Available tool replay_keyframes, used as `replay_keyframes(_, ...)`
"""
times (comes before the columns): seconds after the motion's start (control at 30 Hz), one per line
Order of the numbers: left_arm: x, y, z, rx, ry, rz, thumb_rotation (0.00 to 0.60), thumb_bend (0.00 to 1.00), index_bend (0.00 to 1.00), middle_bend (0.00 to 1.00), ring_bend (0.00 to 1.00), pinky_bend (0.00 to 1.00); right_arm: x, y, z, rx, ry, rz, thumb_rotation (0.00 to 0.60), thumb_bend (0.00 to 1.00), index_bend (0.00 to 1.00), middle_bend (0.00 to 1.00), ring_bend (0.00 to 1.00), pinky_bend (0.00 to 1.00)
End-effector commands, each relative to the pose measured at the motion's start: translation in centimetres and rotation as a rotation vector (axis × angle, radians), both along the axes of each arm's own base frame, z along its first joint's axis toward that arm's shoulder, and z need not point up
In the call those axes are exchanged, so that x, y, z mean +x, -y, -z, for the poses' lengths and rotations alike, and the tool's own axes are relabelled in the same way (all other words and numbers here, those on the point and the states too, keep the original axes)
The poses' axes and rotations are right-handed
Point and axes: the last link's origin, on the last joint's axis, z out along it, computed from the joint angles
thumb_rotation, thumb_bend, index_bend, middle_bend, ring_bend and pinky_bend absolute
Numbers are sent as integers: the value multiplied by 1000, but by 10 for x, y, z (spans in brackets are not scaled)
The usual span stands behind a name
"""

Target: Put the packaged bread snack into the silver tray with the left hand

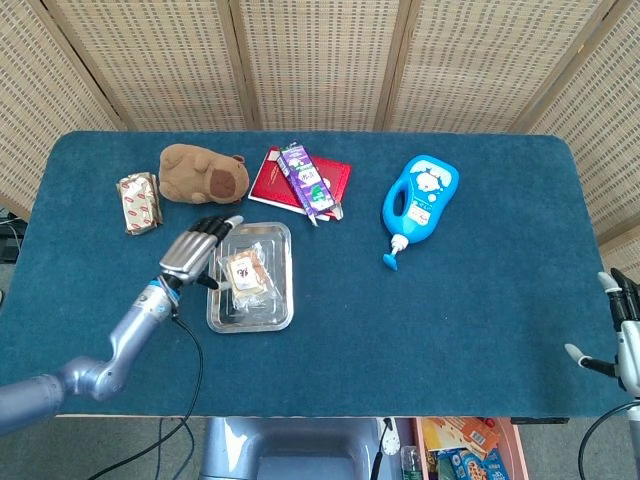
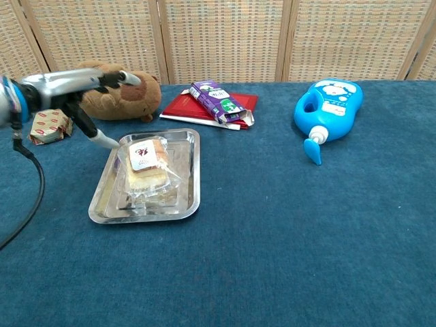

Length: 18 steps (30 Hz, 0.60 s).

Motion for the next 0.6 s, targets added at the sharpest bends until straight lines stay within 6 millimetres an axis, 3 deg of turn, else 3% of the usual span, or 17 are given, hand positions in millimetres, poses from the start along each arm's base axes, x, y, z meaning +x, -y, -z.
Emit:
replay_keyframes(0.03, -32, 21, -67, 186, -4, -46, 600, 0, 0, 0, 0, 5, 1, 0, 0, 0, 5, -5, 600, 0, 0, 0, 0, 0)
replay_keyframes(0.2, -73, 61, -107, 350, -106, -159, 600, 0, 0, 0, 0, 0, 2, -1, -1, 0, 10, -11, 600, 0, 0, 0, 0, 0)
replay_keyframes(0.33, -95, 106, -123, 377, -136, -206, 600, 0, 0, 0, 0, 0, 2, -1, -1, -4, 12, -10, 600, 0, 0, 0, 0, 0)
replay_keyframes(0.47, -103, 140, -125, 400, -182, -200, 600, 0, 0, 0, 0, 0, 1, -1, -2, -7, 10, -7, 600, 0, 0, 0, 0, 0)
replay_keyframes(0.6, -105, 158, -121, 391, -155, -202, 600, 0, 0, 0, 0, 0, 1, -1, -3, -13, 6, -7, 600, 0, 0, 0, 0, 0)
